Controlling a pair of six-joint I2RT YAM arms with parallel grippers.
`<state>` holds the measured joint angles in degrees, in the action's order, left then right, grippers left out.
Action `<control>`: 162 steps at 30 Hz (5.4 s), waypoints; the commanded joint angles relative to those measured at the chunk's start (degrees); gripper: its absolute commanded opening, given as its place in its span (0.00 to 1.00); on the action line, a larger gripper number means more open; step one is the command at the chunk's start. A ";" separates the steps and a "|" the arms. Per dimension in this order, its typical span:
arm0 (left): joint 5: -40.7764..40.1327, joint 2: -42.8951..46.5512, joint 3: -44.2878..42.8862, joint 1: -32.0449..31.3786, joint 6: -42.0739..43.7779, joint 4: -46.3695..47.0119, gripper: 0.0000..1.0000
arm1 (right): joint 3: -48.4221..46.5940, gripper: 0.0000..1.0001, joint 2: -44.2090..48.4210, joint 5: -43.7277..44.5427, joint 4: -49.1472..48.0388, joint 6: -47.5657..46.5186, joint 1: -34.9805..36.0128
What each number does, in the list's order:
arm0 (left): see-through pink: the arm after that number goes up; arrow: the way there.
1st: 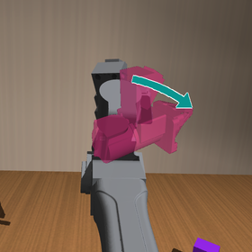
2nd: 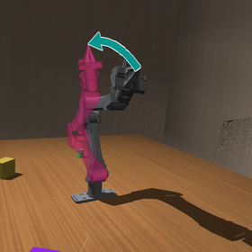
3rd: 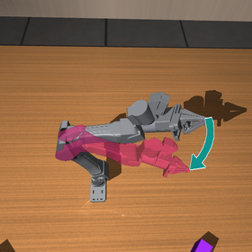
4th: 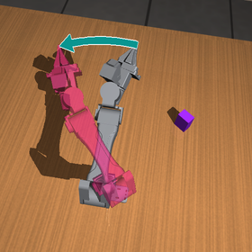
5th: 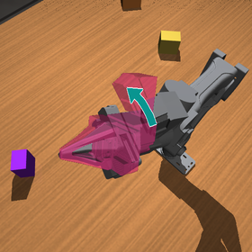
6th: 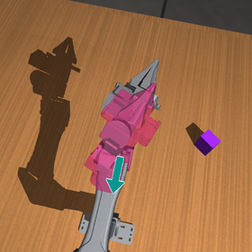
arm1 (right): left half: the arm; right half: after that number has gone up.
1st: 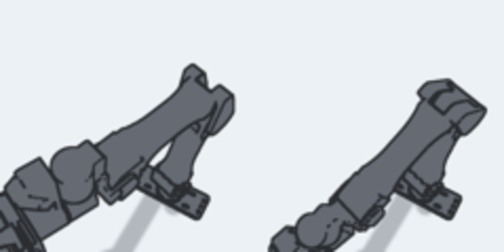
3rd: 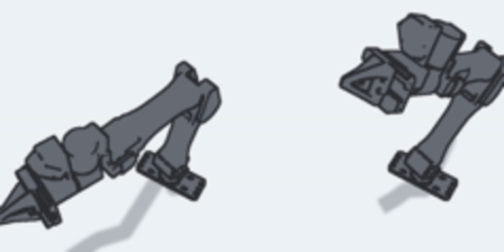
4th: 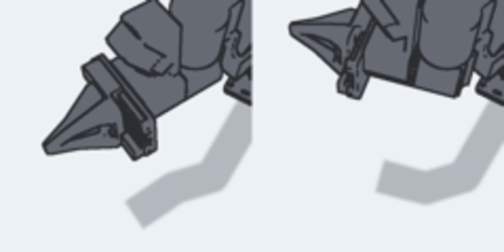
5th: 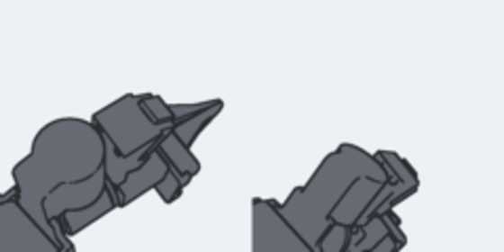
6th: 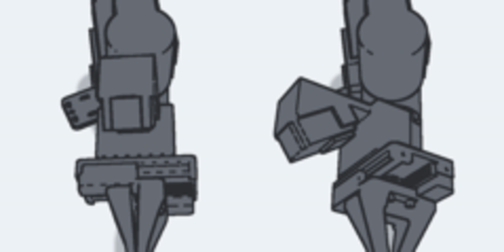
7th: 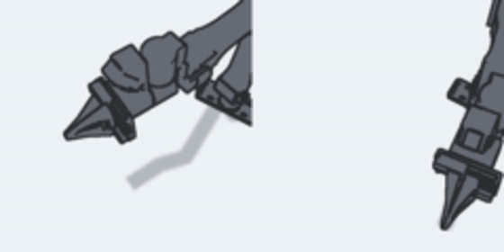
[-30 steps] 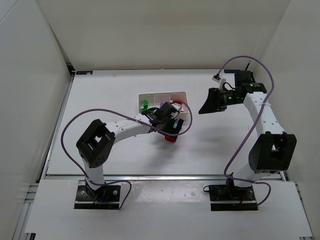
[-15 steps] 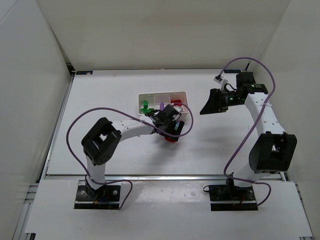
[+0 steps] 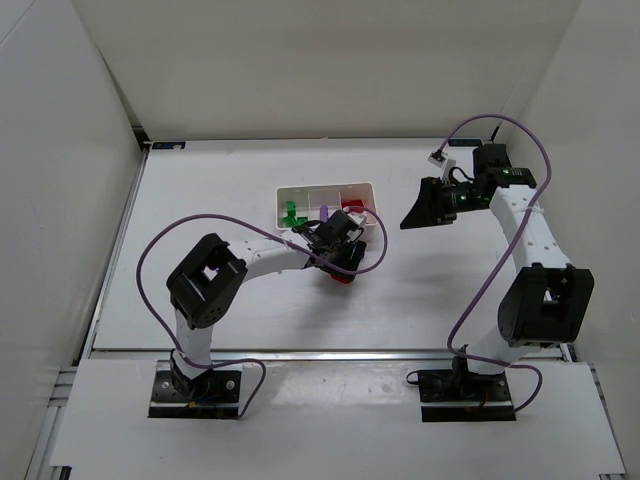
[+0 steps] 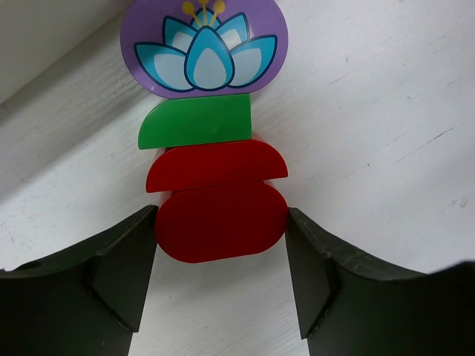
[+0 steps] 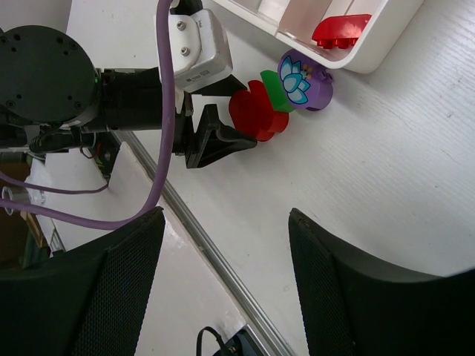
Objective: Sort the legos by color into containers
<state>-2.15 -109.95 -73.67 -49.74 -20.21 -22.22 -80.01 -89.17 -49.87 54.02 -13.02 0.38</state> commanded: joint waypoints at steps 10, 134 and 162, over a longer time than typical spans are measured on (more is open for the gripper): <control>4.06 8.14 2.99 -0.54 5.78 3.30 0.20 | 0.12 0.71 1.37 -2.16 -1.11 -0.35 -0.29; 21.04 -8.26 -26.17 14.22 21.17 5.08 0.63 | -0.15 0.00 1.10 -23.52 -0.58 1.33 -8.64; 77.72 18.02 -10.62 19.59 8.63 15.00 0.92 | -12.01 0.00 -9.18 -29.58 -4.89 3.44 1.81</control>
<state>61.67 -91.59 -85.84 -30.46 -6.87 -10.55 -88.36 -97.51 -75.07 50.48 -8.58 2.44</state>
